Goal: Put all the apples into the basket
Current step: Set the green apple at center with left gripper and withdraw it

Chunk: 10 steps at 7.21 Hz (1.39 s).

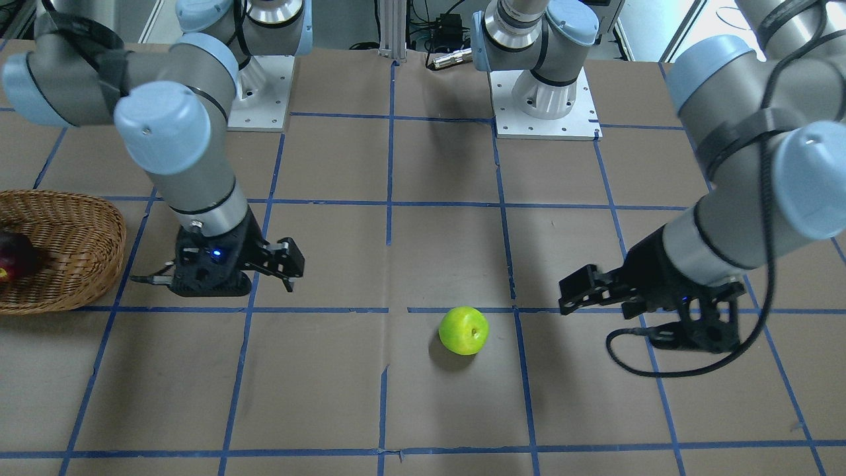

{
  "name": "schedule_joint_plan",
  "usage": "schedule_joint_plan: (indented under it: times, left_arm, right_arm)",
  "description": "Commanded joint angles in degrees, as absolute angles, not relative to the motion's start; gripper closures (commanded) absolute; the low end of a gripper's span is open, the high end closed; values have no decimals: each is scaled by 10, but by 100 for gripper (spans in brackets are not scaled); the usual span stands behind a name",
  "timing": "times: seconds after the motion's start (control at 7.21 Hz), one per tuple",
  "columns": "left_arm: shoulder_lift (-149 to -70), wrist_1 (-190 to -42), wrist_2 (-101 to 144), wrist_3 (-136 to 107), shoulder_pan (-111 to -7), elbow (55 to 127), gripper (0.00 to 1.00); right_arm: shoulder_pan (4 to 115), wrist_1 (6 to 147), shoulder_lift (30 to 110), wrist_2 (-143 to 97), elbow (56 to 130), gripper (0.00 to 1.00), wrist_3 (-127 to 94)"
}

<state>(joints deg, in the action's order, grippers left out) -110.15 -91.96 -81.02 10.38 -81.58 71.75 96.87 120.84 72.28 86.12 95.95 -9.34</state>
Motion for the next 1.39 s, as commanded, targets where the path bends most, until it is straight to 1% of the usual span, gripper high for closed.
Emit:
schedule_joint_plan:
  times: [0.0,0.14,0.28,0.42,0.69,1.25]
  left_arm:
    - [-1017,-982,-898,110,-805,702,0]
    - [-993,-976,-903,63,-822,704,0]
    - [-985,-975,-904,41,-859,711,0]
    - [-987,-972,-904,26,-872,724,0]
    - [-981,-912,-906,32,-870,749,0]
    - [-981,-912,-905,25,-870,751,0]
  right_arm:
    - [1046,1217,635,826,872,0,-226]
    - [1066,1218,607,803,848,0,-287]
    - [1081,1218,588,795,824,0,-303]
    - [1097,1219,574,795,803,0,-335]
    - [1126,1221,531,796,755,0,-379]
    - [1148,1244,469,796,700,0,-396]
